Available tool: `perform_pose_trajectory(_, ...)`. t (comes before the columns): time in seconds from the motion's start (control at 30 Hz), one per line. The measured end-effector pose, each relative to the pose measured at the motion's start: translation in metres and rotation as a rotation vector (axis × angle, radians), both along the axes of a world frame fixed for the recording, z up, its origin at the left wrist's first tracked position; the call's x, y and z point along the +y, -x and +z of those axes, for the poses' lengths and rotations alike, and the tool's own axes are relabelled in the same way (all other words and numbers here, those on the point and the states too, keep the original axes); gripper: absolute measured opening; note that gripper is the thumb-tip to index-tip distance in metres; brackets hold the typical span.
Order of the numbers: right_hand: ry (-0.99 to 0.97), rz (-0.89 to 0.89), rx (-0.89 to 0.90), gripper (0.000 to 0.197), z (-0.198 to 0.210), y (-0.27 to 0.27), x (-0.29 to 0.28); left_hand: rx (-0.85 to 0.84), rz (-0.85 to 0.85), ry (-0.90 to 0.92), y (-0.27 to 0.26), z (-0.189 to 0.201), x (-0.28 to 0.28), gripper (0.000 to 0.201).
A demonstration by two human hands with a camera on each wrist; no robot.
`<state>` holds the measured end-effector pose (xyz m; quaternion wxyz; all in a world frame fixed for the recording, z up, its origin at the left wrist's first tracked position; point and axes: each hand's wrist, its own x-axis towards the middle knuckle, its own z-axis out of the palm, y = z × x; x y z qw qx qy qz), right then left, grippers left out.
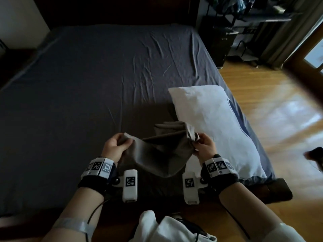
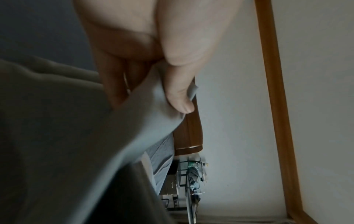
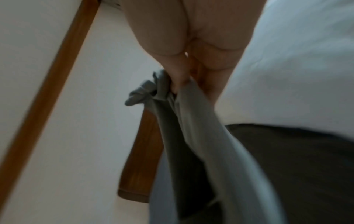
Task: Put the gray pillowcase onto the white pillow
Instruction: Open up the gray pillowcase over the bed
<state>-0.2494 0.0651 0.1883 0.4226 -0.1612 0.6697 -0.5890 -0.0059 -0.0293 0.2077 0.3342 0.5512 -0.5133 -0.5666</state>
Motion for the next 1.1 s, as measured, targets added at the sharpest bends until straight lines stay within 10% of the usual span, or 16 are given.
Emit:
perform_pose_trajectory(0.23, -0.444, 0.212, 0.097, 0.023, -0.023, 0.019, 0.023, 0.259, 0.005, 0.056, 0.014, 0.018, -0.006, 0.029)
perform_pose_trajectory(0.53, -0.044, 0.294, 0.275, 0.022, 0.038, -0.007, -0.016, 0.1, -0.204, 0.238, 0.025, 0.045, -0.015, 0.032)
perform_pose_trajectory(0.87, -0.031, 0.533, 0.612, 0.076, 0.059, -0.019, -0.033, -0.031, -0.386, 0.308, 0.01, 0.072, -0.024, 0.058)
perform_pose_trajectory(1.1, -0.36, 0.555, 0.136, 0.088, 0.029, -0.01, -0.025, 0.027, -0.285, 0.307, 0.018, 0.072, -0.023, 0.068)
